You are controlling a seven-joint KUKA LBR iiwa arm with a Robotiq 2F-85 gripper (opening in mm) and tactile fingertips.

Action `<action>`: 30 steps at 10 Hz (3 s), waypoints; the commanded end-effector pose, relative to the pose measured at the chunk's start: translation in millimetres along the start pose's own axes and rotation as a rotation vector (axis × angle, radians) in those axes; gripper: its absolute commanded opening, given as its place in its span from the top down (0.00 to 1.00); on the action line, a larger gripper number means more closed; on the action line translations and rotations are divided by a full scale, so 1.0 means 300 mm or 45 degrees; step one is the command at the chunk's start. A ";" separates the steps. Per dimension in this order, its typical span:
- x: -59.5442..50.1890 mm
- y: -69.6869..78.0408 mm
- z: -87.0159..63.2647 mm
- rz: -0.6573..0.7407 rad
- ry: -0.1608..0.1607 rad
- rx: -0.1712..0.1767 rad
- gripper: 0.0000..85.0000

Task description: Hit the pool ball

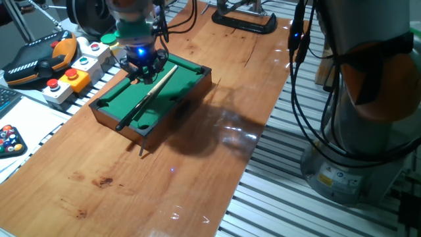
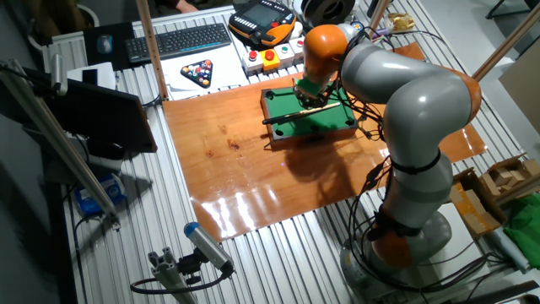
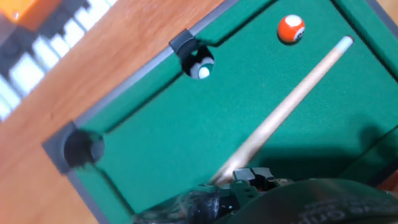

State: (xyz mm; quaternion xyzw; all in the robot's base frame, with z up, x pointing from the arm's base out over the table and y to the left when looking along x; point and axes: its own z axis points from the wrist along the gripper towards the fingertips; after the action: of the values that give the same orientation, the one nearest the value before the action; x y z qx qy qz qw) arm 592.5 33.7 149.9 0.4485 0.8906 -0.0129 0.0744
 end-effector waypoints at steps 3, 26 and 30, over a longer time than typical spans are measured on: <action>0.004 0.002 0.001 0.277 -0.033 0.043 0.99; 0.036 0.009 0.018 0.352 -0.088 0.101 0.99; 0.034 0.013 0.024 0.455 -0.131 0.111 0.99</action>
State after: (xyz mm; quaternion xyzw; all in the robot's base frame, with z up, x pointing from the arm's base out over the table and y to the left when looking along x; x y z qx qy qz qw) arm 590.7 43.7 141.2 0.6013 0.7903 -0.0605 0.1004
